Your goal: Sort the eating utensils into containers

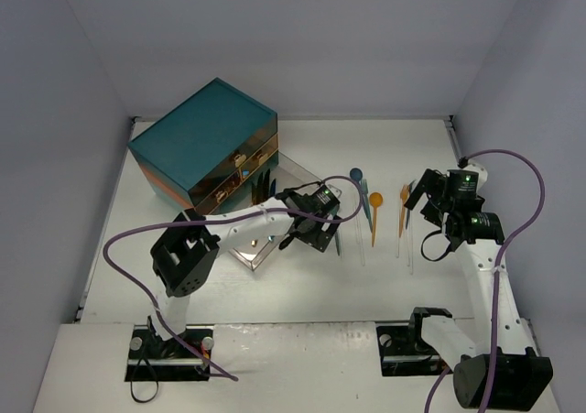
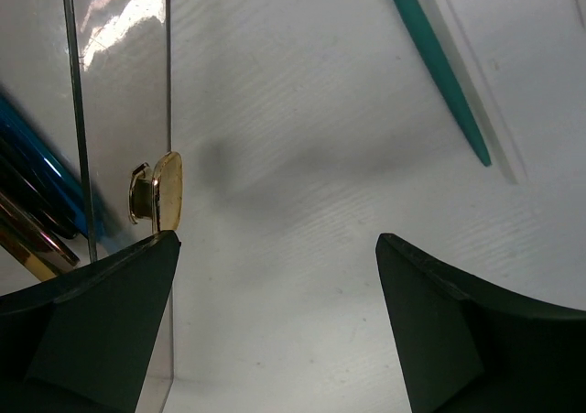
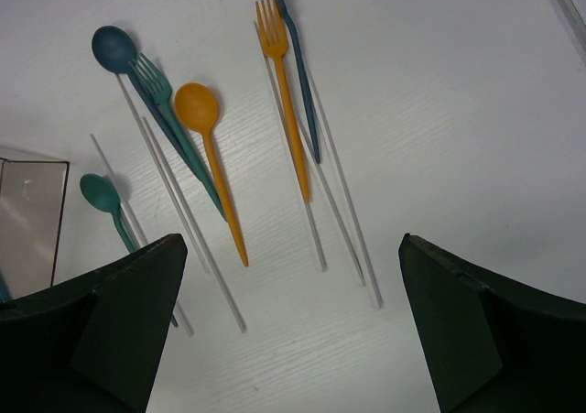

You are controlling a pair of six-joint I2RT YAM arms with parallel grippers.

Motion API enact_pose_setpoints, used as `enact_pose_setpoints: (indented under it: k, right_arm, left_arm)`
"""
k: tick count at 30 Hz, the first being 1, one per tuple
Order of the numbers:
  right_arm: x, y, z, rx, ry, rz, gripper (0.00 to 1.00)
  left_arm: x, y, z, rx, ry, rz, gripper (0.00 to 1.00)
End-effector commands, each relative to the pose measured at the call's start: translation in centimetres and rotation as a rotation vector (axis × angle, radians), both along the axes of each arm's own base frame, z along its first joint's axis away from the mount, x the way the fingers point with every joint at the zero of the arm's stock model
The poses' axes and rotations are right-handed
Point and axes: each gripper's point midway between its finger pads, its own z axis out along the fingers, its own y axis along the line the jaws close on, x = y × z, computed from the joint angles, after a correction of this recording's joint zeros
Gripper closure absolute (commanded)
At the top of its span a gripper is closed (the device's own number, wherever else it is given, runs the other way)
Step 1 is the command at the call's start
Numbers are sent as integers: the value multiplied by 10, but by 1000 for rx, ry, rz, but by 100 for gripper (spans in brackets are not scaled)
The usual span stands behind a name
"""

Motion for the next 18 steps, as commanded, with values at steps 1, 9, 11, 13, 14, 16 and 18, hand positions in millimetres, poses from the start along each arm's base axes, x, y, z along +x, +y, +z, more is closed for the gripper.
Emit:
enact_pose_setpoints:
  k: [1, 9, 11, 13, 14, 16, 18]
  right_arm:
    - [4, 3, 2, 4, -19, 27, 0]
    - [1, 4, -4, 7, -2, 36, 0]
    - [1, 4, -5, 5, 0, 38, 0]
    - [0, 4, -6, 4, 3, 40, 0]
    - [0, 4, -7, 3, 4, 40, 0]
    - [0, 6, -8, 11, 7, 53, 0]
    - [0, 9, -8, 19, 7, 64, 0]
  left_arm:
    - [45, 47, 26, 56, -139, 133, 12]
    - [74, 89, 17, 165, -170, 185, 12]
    - [83, 101, 14, 193, -175, 201, 13]
    - [94, 115, 13, 215, -180, 222, 12]
    - [98, 119, 13, 228, -184, 224, 12]
    - [110, 132, 12, 257, -192, 239, 12]
    - [117, 138, 13, 268, -199, 239, 13]
